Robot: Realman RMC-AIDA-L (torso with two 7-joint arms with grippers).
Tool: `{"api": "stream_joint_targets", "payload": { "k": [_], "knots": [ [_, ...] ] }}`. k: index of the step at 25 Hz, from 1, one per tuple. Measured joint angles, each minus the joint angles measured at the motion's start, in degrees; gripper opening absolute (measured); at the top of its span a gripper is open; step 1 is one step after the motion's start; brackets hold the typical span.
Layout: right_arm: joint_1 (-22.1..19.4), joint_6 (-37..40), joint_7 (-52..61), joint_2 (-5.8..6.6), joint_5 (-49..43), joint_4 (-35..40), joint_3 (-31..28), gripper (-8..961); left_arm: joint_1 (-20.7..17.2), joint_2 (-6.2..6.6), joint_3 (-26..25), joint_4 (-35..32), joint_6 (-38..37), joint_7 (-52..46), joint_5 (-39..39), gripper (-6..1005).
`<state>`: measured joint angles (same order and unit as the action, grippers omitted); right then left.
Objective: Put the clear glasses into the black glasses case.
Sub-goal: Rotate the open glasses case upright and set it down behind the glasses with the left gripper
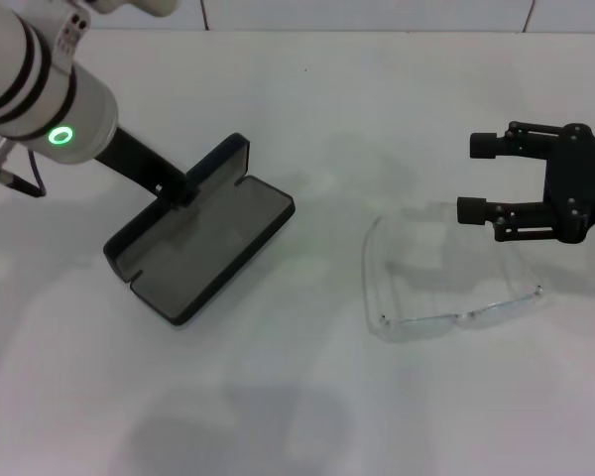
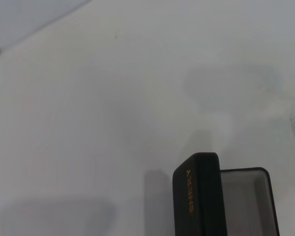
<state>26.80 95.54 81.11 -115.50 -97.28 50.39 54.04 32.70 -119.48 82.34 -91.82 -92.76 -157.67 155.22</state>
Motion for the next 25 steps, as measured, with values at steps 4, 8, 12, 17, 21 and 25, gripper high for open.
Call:
{"api": "stream_joint_targets", "payload": {
  "k": [4, 8, 12, 17, 21, 25],
  "knots": [
    [0.0, 0.1, -0.2, -0.12, 0.1, -0.3, 0.0, 798, 0.4, -0.04, 0.3, -0.9, 1.2, 8.1, 0.1, 197],
    [0.0, 0.8, -1.1, -0.14, 1.5, -2.3, 0.1, 797, 0.4, -0.07, 2.5, -0.7, 5.9, 16.4, 0.3, 196],
    [0.0, 1.5, -1.8, -0.13, 2.3, -4.2, 0.2, 797, 0.3, -0.08, 4.9, 0.3, 10.1, 25.9, 0.7, 196],
    [-0.4, 2.4, -2.0, -0.28, 2.4, -4.8, 0.3, 797, -0.3, -0.15, 9.3, 2.7, 15.6, 35.4, 1.0, 197],
    [-0.6, 2.9, -2.2, -0.17, 3.4, -6.2, 0.2, 796, 0.3, -0.17, 9.4, 6.7, 19.3, 39.4, -1.5, 197],
    [-0.7, 3.1, -2.8, -0.26, 3.8, -6.8, 0.2, 796, 0.4, -0.20, 9.6, 8.5, 22.0, 41.4, -4.1, 196]
  ]
}}
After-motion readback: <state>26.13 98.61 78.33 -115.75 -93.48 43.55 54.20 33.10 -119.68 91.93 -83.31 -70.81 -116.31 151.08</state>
